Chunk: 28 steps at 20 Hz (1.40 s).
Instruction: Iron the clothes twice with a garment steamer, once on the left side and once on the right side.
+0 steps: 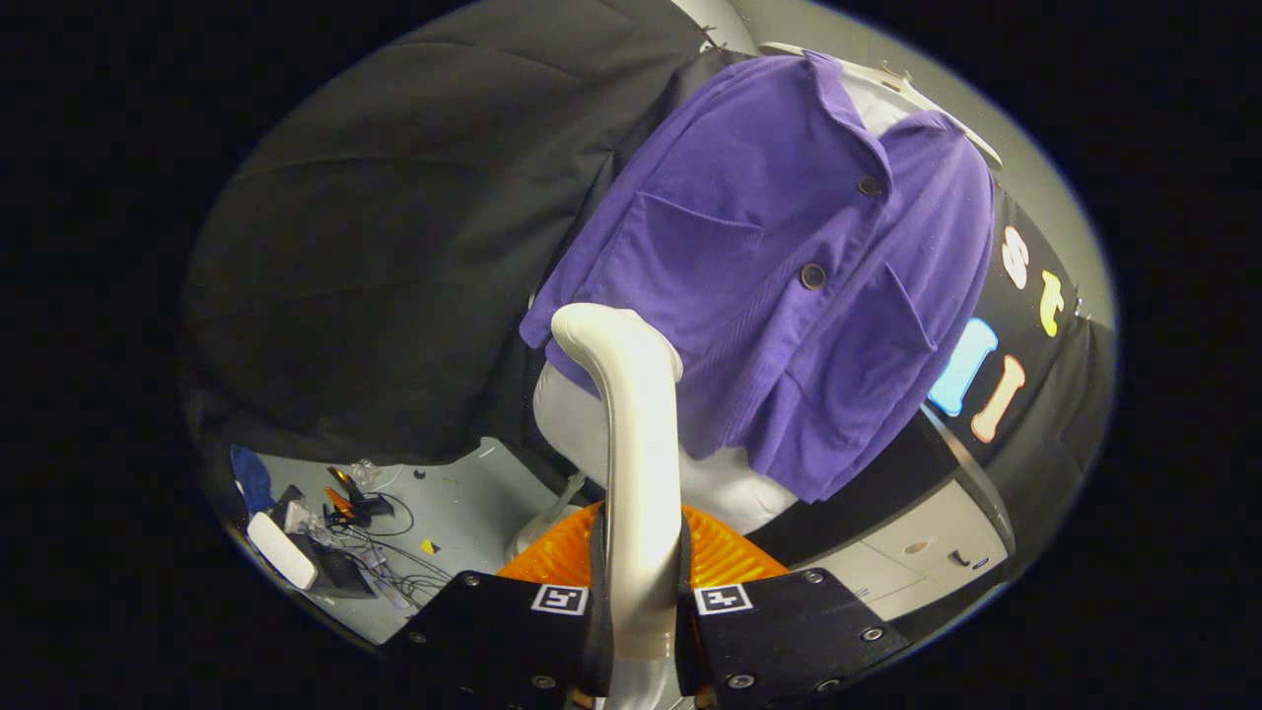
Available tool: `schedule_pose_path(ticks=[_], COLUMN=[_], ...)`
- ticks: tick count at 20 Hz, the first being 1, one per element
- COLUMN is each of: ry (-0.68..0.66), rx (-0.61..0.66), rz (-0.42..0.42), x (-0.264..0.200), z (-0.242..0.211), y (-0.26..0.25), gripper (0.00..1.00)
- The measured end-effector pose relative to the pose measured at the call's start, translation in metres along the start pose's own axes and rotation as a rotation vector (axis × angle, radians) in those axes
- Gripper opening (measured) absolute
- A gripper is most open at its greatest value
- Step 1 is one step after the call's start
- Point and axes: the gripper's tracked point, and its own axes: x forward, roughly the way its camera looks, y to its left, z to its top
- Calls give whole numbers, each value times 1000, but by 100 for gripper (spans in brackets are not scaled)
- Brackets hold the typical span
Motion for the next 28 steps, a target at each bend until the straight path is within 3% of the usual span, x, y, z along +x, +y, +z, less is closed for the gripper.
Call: schedule_pose_path(ticks=[6, 12, 21, 28], ry=[24, -170, -400, -516], rx=[261, 472, 543, 549], rz=[-2, -125, -187, -301], x=[-84, -196, -264, -295], z=[-42, -29, 11, 61], y=[-71, -175, -248, -295], gripper=[25, 25, 25, 24])
